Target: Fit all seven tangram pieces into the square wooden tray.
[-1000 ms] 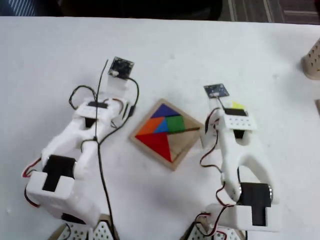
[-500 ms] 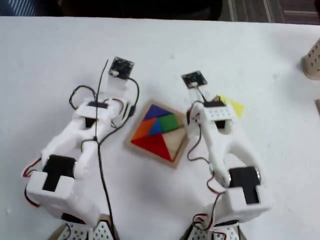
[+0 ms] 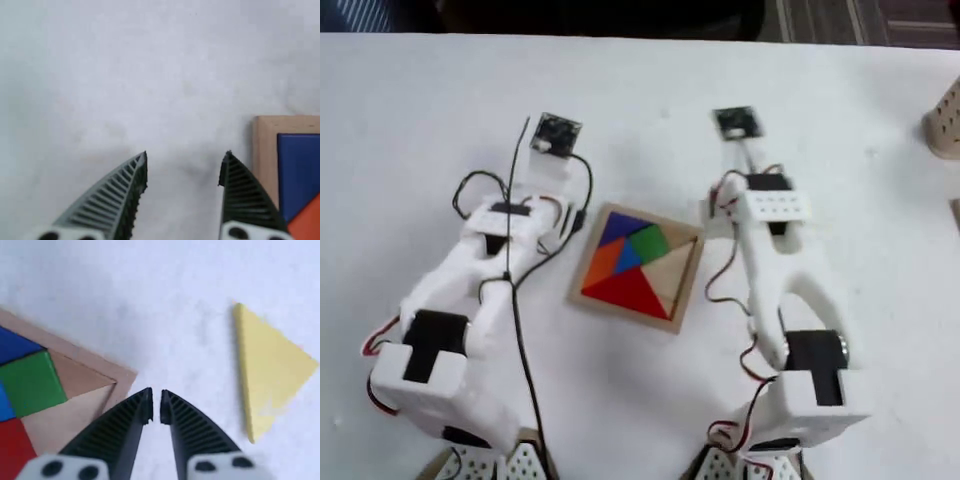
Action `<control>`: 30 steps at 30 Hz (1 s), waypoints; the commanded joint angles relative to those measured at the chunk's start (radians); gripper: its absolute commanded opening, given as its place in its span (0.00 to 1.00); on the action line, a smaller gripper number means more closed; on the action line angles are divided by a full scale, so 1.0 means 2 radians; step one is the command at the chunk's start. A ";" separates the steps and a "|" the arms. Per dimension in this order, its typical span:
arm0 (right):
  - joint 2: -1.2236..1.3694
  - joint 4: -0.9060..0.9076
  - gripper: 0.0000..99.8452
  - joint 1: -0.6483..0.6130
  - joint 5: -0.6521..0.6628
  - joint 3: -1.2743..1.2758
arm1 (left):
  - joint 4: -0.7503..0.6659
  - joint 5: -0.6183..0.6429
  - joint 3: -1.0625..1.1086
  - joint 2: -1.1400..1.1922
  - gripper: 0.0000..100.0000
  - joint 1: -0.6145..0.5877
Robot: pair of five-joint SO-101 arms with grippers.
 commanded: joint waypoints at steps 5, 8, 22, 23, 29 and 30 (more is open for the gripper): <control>0.002 0.001 0.20 0.035 0.075 -0.041 | 0.001 -0.002 -0.029 -0.007 0.24 -0.004; 0.024 0.000 0.22 0.036 0.094 -0.048 | 0.001 -0.002 -0.029 -0.007 0.24 -0.004; 0.185 0.047 0.34 0.116 0.124 -0.228 | 0.000 -0.005 -0.029 -0.005 0.24 0.000; 0.196 0.053 0.34 0.116 0.143 -0.241 | 0.000 -0.005 -0.029 -0.005 0.24 0.000; 0.270 0.092 0.34 0.107 0.178 -0.298 | -0.004 -0.005 -0.029 -0.004 0.24 0.000; 0.278 0.104 0.34 0.105 0.178 -0.308 | -0.008 -0.005 -0.029 -0.004 0.24 0.000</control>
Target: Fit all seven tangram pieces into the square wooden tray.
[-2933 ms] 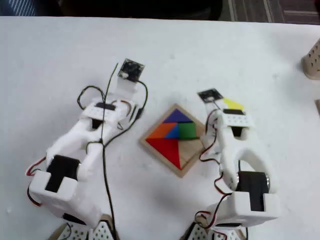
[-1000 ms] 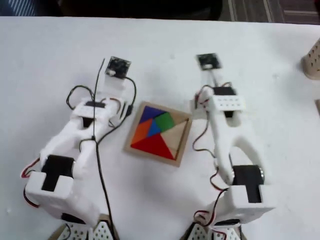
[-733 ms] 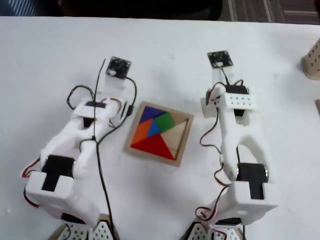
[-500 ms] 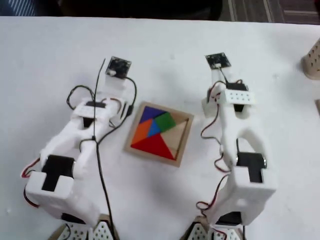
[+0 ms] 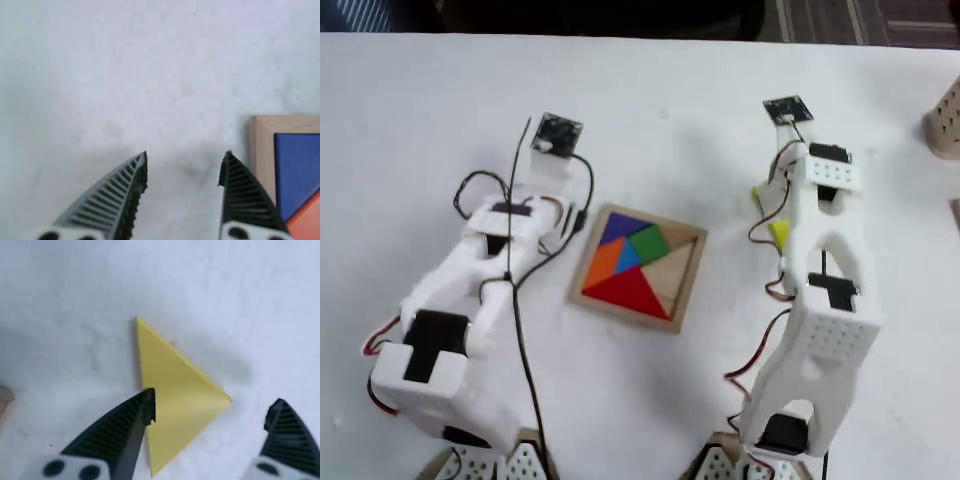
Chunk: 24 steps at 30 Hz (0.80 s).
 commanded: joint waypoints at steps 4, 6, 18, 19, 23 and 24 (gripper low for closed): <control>0.033 0.080 0.33 0.000 0.012 -0.074 | -0.010 -0.005 -0.029 -0.003 0.24 -0.003; 0.033 0.116 0.28 -0.003 0.012 -0.088 | -0.010 -0.005 -0.029 -0.003 0.24 -0.003; 0.062 0.150 0.23 -0.054 0.012 -0.084 | -0.010 -0.005 -0.029 -0.003 0.24 -0.002; 0.060 0.151 0.23 -0.053 0.012 -0.084 | -0.010 -0.005 -0.029 -0.003 0.24 -0.002; 0.046 0.170 0.23 -0.053 0.012 -0.085 | -0.010 -0.005 -0.029 -0.003 0.24 -0.002; 0.037 0.175 0.23 -0.054 0.010 -0.085 | -0.010 -0.005 -0.029 -0.003 0.24 -0.002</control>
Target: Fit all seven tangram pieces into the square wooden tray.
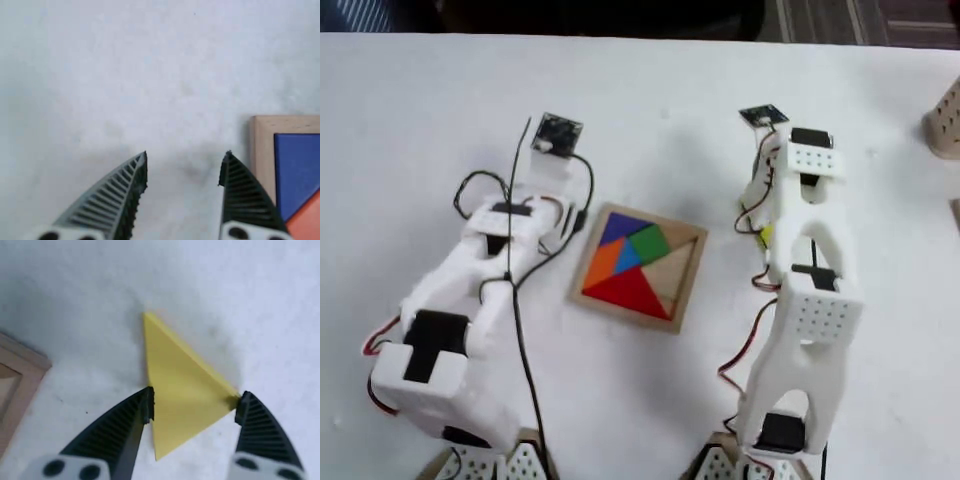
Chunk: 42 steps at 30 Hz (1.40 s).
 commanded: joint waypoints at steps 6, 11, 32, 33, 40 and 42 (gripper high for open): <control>-0.081 0.059 0.23 -0.024 0.005 0.007 | -0.010 -0.005 -0.029 -0.003 0.24 -0.002; -0.111 0.086 0.23 -0.024 0.005 0.008 | -0.010 -0.005 -0.029 -0.003 0.24 -0.001; -0.104 -0.109 0.32 -0.029 -0.007 0.150 | -0.010 -0.005 -0.029 -0.003 0.24 -0.001; -0.097 -0.106 0.32 -0.029 0.007 0.150 | -0.010 -0.005 -0.029 -0.003 0.24 -0.001; -0.090 -0.079 0.31 -0.018 0.015 0.150 | -0.010 -0.005 -0.029 -0.003 0.24 -0.001; -0.090 -0.075 0.27 -0.017 0.014 0.152 | -0.010 -0.005 -0.029 -0.003 0.24 -0.001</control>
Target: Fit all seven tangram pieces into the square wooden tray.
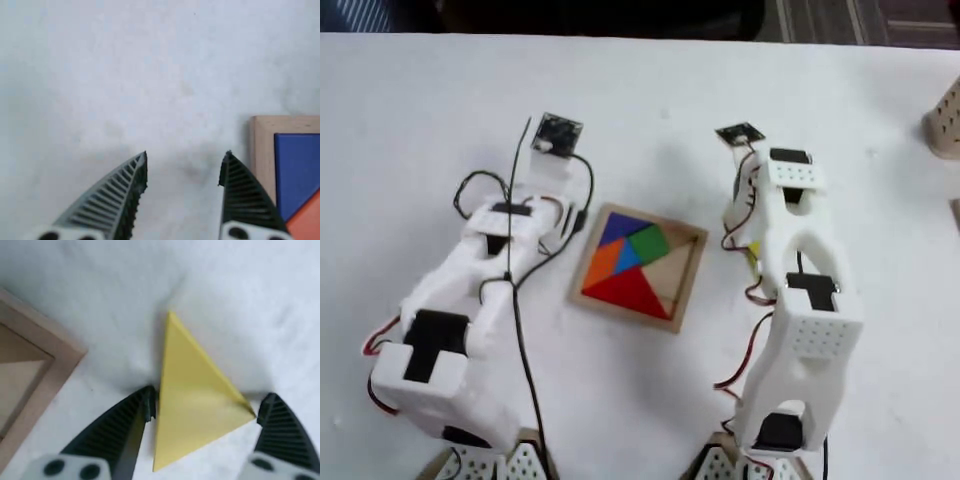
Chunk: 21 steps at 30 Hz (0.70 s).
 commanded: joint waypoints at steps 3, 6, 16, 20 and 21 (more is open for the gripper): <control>-0.003 0.013 0.24 0.017 -0.025 -0.002 | -0.010 -0.005 -0.029 -0.003 0.24 -0.001; -0.003 0.013 0.24 0.020 -0.032 -0.002 | -0.010 -0.005 -0.029 -0.003 0.24 -0.001; -0.005 0.020 0.24 0.045 -0.045 -0.005 | -0.010 -0.005 -0.029 -0.003 0.24 -0.001; -0.016 0.046 0.24 0.066 -0.045 -0.020 | -0.010 -0.005 -0.029 -0.003 0.24 -0.001; -0.022 0.051 0.24 0.072 -0.044 -0.020 | -0.010 -0.005 -0.029 -0.003 0.24 -0.001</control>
